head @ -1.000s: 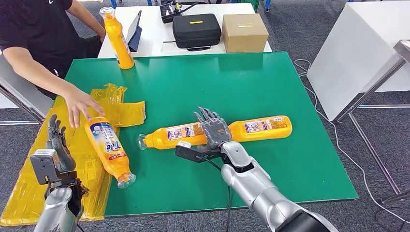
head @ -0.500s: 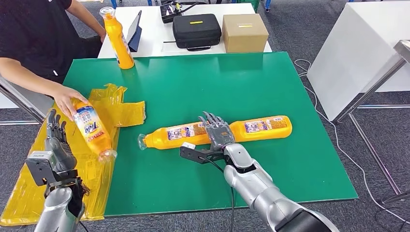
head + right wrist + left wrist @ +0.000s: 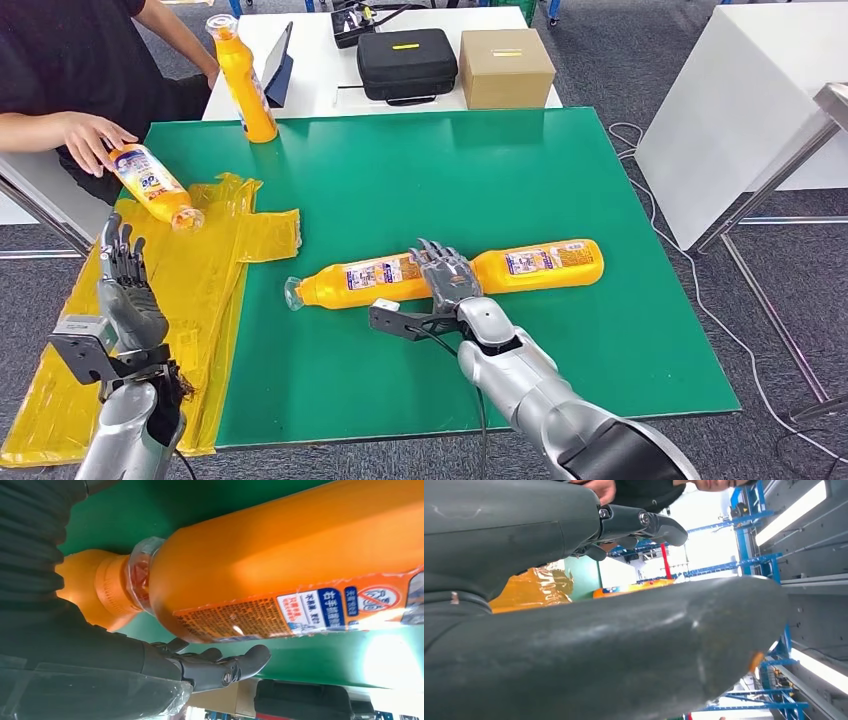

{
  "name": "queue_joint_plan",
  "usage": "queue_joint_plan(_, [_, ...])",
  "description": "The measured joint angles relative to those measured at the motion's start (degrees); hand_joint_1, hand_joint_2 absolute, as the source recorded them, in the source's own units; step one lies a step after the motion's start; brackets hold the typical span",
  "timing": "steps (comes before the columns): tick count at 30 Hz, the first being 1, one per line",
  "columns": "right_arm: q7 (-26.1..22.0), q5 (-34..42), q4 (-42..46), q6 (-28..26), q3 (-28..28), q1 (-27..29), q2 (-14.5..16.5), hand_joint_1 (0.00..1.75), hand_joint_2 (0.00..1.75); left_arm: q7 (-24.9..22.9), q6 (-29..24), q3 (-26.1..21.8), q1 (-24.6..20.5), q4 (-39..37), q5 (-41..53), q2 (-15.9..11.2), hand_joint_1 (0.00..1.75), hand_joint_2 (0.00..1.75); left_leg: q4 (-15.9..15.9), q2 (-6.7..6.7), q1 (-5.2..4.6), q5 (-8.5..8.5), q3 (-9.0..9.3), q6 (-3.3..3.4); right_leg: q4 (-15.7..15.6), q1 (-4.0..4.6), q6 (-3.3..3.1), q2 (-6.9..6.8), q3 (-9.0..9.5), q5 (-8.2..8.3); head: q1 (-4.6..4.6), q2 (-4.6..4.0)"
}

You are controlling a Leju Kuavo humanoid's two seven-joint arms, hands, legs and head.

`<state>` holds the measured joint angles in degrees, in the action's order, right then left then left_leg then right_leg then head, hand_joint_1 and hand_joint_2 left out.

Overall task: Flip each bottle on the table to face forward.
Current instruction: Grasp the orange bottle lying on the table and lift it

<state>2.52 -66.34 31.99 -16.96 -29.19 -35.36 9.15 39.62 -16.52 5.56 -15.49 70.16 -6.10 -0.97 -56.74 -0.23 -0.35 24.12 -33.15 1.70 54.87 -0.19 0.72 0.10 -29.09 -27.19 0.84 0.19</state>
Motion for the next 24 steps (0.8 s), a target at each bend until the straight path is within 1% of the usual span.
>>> queue_joint_plan(4, [1.86,-2.40,-1.28,-0.38,-0.01,-0.61,0.79,0.00,1.75,0.42,-0.30,1.02,-0.02,0.05,-1.20,-0.05,0.00,0.00,0.00,0.00,0.00,0.00,0.00,0.00,0.00,0.00,0.00,0.00,-0.01,0.00,-0.01,-0.01])
queue_joint_plan(7, [5.04,-6.13,-2.24,-0.36,-0.04,-1.14,1.33,0.02,1.75,0.44,-0.16,1.71,-0.19,0.12,-2.19,-0.09,0.00,0.00,0.00,0.00,0.00,0.00,0.00,0.00,0.00,0.00,0.00,0.00,-0.02,0.00,0.00,-0.01])
queue_joint_plan(11, [7.79,-10.43,-3.71,0.03,-0.40,-1.44,1.59,1.72,1.75,0.45,0.44,2.74,-0.59,0.13,-2.98,-0.10,0.00,0.00,0.00,0.01,0.00,0.00,0.01,0.00,0.00,0.00,0.00,0.00,-0.02,0.00,0.00,-0.01])
queue_joint_plan(16, [9.73,-13.17,-4.76,0.61,-1.01,-1.09,1.64,1.75,1.75,0.47,0.93,3.72,-0.84,0.13,-3.61,0.02,0.00,0.00,0.00,0.01,0.00,0.00,0.03,0.00,0.00,-0.02,0.00,0.00,0.00,0.00,0.00,-0.01])
queue_joint_plan(24, [10.15,-14.04,-4.96,1.04,-1.02,-1.17,1.65,1.75,1.75,-0.02,1.45,4.38,-2.26,-0.02,-4.09,0.33,0.00,0.00,-0.01,0.01,0.00,0.00,0.09,0.00,0.00,-0.02,0.00,0.00,0.05,0.00,-0.01,-0.01])
